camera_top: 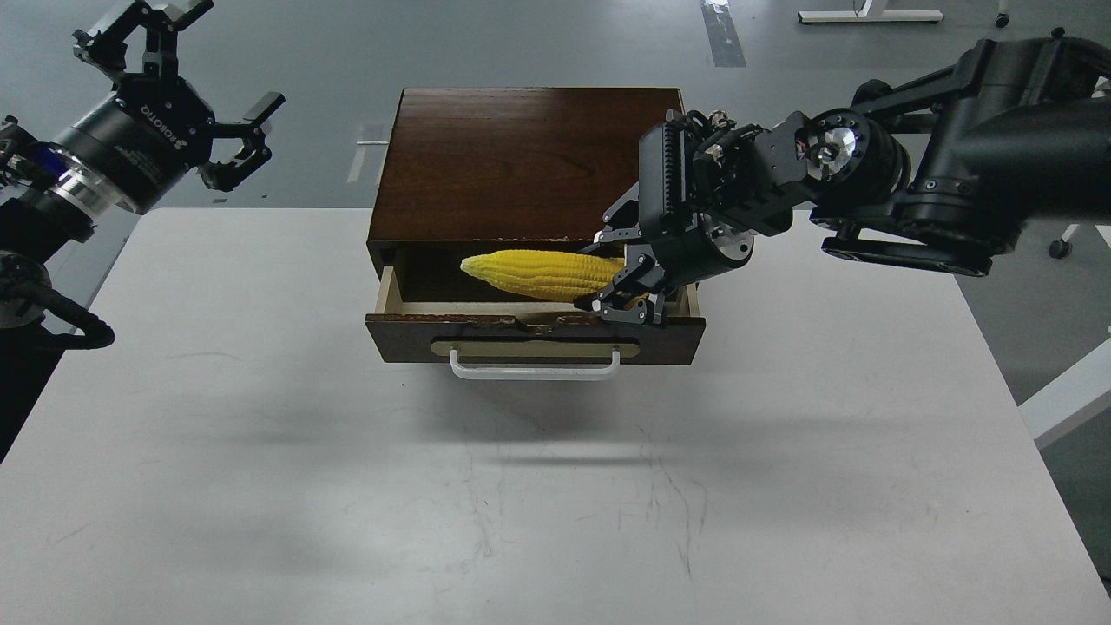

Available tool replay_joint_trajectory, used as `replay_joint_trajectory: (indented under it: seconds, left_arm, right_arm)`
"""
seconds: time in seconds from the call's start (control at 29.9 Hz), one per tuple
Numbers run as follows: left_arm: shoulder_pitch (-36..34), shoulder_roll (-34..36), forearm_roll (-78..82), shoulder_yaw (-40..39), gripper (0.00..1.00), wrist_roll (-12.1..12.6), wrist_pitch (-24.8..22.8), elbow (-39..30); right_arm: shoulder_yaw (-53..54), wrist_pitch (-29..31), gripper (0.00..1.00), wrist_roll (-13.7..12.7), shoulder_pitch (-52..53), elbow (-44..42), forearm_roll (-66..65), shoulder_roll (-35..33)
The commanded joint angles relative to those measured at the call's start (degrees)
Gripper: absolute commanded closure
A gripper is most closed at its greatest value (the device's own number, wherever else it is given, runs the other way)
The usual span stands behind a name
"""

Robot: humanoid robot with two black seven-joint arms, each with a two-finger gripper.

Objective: Put corn in drawer with both arms
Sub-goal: 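Lower the corn into the open drawer and open the right gripper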

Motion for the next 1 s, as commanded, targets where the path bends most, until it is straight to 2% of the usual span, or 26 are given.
replay_joint_trajectory:
  seconds: [0.0, 0.2, 0.6, 0.97]
  left_arm:
    - [0.00, 0.00, 0.00, 0.00, 0.02, 0.00, 0.00, 0.00]
    - [0.00, 0.00, 0.00, 0.00, 0.02, 0.00, 0.00, 0.00]
    - [0.00, 0.00, 0.00, 0.00, 0.02, 0.00, 0.00, 0.00]
    - [0.00, 0.00, 0.00, 0.00, 0.02, 0.00, 0.00, 0.00]
  right_arm:
    - [0.00, 0.00, 0.49, 0.00, 0.00, 0.09, 0.03, 0.00]
    - [0.00, 0.00, 0.48, 0.00, 0.00, 0.18, 0.03, 0.09]
    - [0.00, 0.00, 0.37, 0.00, -0.09, 0.36, 0.12, 0.18]
    - [0.00, 0.00, 0.37, 0.00, 0.00, 0.45, 0.29, 0.18]
